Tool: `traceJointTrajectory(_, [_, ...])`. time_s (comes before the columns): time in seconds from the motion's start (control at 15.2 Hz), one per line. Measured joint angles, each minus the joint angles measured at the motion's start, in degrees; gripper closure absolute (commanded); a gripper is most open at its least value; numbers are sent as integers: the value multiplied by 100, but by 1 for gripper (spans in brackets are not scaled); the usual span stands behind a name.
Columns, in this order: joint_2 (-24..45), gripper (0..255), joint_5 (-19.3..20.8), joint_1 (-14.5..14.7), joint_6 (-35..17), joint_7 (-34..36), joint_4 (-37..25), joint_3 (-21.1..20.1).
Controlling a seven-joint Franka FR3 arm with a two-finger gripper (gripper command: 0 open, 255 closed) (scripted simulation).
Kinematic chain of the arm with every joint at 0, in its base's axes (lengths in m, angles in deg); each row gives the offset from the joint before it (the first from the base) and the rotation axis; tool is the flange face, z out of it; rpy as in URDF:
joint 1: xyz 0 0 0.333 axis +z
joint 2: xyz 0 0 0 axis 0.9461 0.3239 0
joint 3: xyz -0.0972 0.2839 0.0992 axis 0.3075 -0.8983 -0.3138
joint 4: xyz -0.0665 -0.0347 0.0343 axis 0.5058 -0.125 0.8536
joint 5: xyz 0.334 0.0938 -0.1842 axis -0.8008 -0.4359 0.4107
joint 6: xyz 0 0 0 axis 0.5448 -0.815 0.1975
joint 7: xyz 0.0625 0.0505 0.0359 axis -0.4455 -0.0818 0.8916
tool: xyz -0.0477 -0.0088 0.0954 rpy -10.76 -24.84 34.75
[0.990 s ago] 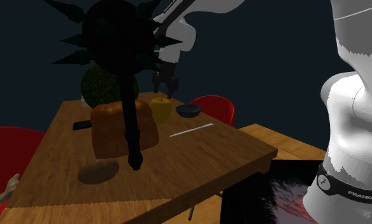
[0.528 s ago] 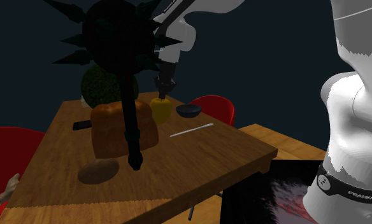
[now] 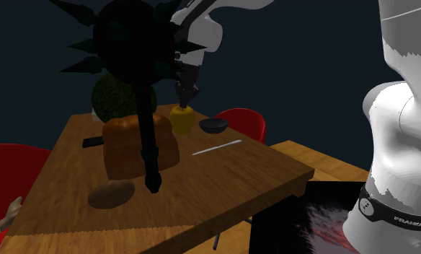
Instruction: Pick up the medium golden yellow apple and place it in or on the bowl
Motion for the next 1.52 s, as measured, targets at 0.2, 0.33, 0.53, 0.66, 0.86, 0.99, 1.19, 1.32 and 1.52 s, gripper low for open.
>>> traceJointTrajectory(0.2, [-78, 255, 95, 15, 178, 79, -129, 49])
traceJointTrajectory(0.33, [-142, 255, 163, 39, 283, 138, -194, 81])
traceJointTrajectory(0.53, [-169, 255, 229, 23, 518, 221, -421, 111])
traceJointTrajectory(0.66, [-211, 255, 279, 32, 630, 268, -509, 133])
traceJointTrajectory(0.86, [-277, 255, 356, 37, 828, 342, -668, 169])
traceJointTrajectory(0.99, [-264, 255, 372, 14, 987, 390, -846, 173])
traceJointTrajectory(1.19, [-296, 255, 418, -1, 1180, 446, -1024, 196])
traceJointTrajectory(1.32, [-356, 255, 457, -16, 1244, 421, -1032, 226])
traceJointTrajectory(1.52, [-456, 255, 496, -221, 1504, 201, -1161, 333])
